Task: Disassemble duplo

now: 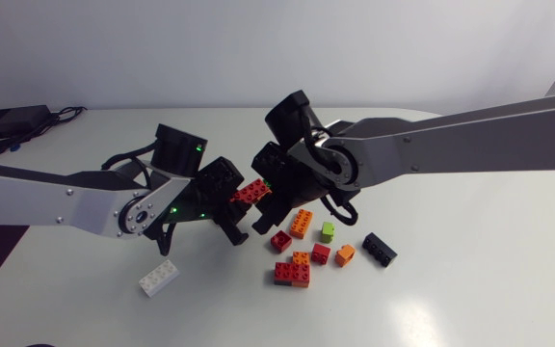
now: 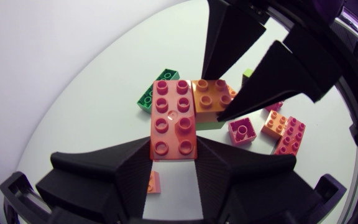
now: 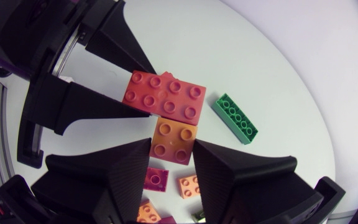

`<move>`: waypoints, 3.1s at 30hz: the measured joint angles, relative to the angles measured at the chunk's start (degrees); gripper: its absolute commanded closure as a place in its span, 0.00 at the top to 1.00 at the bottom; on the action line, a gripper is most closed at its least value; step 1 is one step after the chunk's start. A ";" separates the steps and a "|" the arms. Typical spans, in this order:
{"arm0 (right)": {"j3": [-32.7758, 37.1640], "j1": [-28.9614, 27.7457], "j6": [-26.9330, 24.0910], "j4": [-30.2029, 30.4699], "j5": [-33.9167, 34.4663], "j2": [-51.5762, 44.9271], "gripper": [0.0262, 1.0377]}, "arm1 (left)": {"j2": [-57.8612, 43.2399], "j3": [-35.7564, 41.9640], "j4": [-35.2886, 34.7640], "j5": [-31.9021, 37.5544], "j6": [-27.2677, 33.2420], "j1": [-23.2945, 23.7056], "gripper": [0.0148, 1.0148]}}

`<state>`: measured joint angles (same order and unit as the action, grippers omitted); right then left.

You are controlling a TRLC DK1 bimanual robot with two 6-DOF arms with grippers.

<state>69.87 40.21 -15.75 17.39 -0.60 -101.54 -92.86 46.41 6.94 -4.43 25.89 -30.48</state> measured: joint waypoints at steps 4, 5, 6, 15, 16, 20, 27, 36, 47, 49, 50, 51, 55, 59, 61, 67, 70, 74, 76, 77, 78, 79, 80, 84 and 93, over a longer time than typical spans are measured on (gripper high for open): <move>1.14 -2.45 2.97 2.01 -7.23 0.00 0.16 | 1.60 -1.25 0.09 -0.04 -0.94 -0.02 0.15; 1.64 -3.65 3.21 3.26 -9.92 -0.07 0.16 | 2.08 -1.88 0.81 -0.11 -0.94 -0.02 0.15; 2.25 -4.94 3.02 4.61 -12.11 -0.11 0.16 | 2.69 -2.43 1.11 -0.50 -0.48 -0.02 0.15; 4.94 -12.02 2.89 10.21 -23.39 -0.24 0.16 | 5.03 -4.70 3.37 -1.84 1.51 -0.39 0.16; 4.94 -12.07 2.78 10.29 -22.97 -0.22 0.16 | 5.03 -4.70 2.95 -2.34 1.51 0.09 0.16; 4.87 -12.07 1.57 10.08 -20.68 -0.22 0.16 | 5.66 -4.63 -0.63 -6.01 1.46 5.55 0.16; 4.42 -11.13 -0.35 9.66 -16.09 0.07 0.16 | 5.95 -4.24 -8.46 -10.45 2.80 7.63 0.17; 4.35 -10.10 -0.72 9.66 -15.43 2.67 0.16 | -2.95 -4.09 -14.71 -12.59 6.49 2.58 0.18; 1.07 -7.45 -2.36 9.33 -14.58 4.44 0.16 | -6.69 -1.97 -14.86 -10.32 7.56 2.25 0.54; 0.28 -7.13 -3.17 9.09 -14.45 4.44 0.16 | -5.75 -1.97 -15.15 -10.14 7.54 2.73 0.71; -0.13 -7.13 -3.41 9.01 -14.38 4.44 0.16 | -4.79 -1.97 -15.17 -10.14 7.52 3.13 0.75; -0.63 -7.04 -3.61 8.76 -14.36 4.44 0.16 | -3.30 -1.95 -15.12 -10.14 7.50 3.72 0.79; -1.73 -6.75 -4.02 8.04 -14.36 4.44 0.16 | 3.23 -0.79 -15.08 -11.47 5.90 5.81 0.86; -1.81 -5.90 -4.70 7.52 -14.36 4.44 0.16 | 5.49 2.56 -15.04 -14.56 3.65 6.64 0.87; -1.97 -5.16 -4.70 7.08 -14.36 4.44 0.16 | 5.44 3.52 -14.53 -15.26 2.51 6.84 0.87; -2.40 -3.17 -4.70 6.03 -14.38 4.42 0.16 | 3.02 4.66 -12.04 -16.00 -0.48 7.15 0.87; -2.71 -2.73 -4.70 5.77 -14.36 4.42 0.16 | 1.38 4.72 -11.17 -16.20 -1.22 7.13 0.87; -2.78 -2.69 -4.70 5.77 -14.34 4.42 0.16 | -0.57 4.92 -9.99 -16.63 -1.57 7.06 0.87; -2.78 -2.69 -4.68 5.79 -14.16 4.42 0.16 | -1.01 4.92 -9.49 -16.65 -1.57 6.95 0.87; -2.78 -2.69 -4.68 5.77 -14.16 4.42 0.16 | -1.25 4.94 -9.27 -16.65 -1.57 6.88 0.87; -2.78 -2.69 -4.68 5.77 -14.16 4.42 0.16 | -1.49 4.94 -9.05 -16.68 -1.55 6.82 0.87; -2.78 -2.69 -4.70 5.77 -14.16 4.28 0.16 | -1.88 4.96 -8.90 -16.65 -1.55 6.69 0.87; -2.78 -2.71 -4.68 5.77 -14.19 4.11 0.16 | -2.34 4.96 -8.55 -16.63 -1.55 6.58 0.87; -2.75 -2.95 -4.68 5.16 -14.40 2.84 0.16 | -4.63 5.05 -8.15 -16.02 -1.31 6.08 0.87; -2.14 -3.48 -4.68 3.15 -15.04 1.84 0.16 | -7.02 5.05 -8.41 -15.06 -1.05 5.22 0.87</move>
<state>67.72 36.73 -20.43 20.53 -15.64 -99.70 -99.88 51.46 -1.48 -19.49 24.84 -25.26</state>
